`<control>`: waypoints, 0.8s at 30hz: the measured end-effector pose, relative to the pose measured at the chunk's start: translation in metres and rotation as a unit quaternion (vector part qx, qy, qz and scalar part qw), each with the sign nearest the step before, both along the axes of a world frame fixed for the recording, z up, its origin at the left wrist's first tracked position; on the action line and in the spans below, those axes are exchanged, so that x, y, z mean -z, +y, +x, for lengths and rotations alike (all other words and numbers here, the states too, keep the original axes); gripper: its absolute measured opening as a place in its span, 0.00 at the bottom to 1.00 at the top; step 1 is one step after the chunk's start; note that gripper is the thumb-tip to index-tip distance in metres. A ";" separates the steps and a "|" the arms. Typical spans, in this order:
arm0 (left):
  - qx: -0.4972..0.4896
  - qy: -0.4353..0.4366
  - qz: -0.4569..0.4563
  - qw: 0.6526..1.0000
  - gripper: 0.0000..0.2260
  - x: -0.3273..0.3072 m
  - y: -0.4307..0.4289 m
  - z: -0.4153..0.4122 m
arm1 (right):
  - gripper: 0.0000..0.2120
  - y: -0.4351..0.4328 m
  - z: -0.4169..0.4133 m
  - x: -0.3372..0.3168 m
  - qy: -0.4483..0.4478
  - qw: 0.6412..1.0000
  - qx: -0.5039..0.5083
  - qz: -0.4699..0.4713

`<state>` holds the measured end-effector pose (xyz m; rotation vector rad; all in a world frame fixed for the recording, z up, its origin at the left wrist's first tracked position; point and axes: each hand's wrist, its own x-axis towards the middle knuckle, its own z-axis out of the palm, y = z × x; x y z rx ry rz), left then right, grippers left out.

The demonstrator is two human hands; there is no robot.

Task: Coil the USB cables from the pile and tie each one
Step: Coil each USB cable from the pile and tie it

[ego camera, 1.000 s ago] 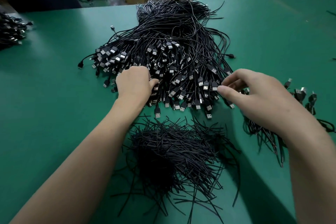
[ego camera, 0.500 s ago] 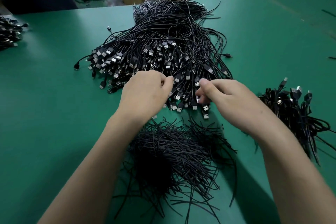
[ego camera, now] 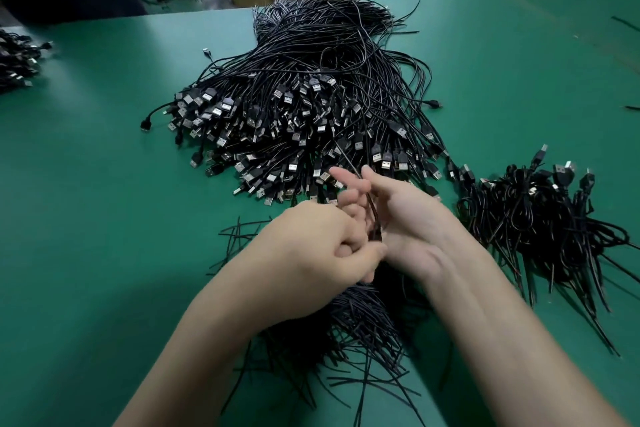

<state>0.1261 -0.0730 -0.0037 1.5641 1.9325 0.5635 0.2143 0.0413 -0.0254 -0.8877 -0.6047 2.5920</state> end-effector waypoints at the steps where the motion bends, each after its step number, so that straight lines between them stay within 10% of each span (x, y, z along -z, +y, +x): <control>1: 0.007 0.007 -0.020 1.000 0.18 -0.001 0.000 -0.002 | 0.14 0.001 0.000 -0.001 0.023 0.999 0.009 -0.034; 5: -0.016 -0.003 -0.050 0.999 0.17 -0.010 -0.006 -0.026 | 0.14 0.007 0.008 -0.006 0.053 0.999 -0.011 0.002; 10: -0.049 0.195 0.260 0.944 0.18 0.000 0.004 -0.049 | 0.14 -0.004 0.017 -0.025 0.050 0.969 -0.122 0.209; 15: -0.004 0.064 0.305 0.950 0.17 0.012 0.010 -0.045 | 0.19 -0.020 0.035 -0.051 0.161 0.881 -0.307 0.321; 20: -0.100 0.085 0.393 0.910 0.18 0.006 0.003 -0.053 | 0.22 -0.019 0.040 -0.051 0.077 0.818 -0.368 0.436; 24: -0.112 0.066 0.364 0.922 0.17 0.008 0.007 -0.031 | 0.17 -0.015 0.044 -0.054 0.172 0.853 -0.351 0.347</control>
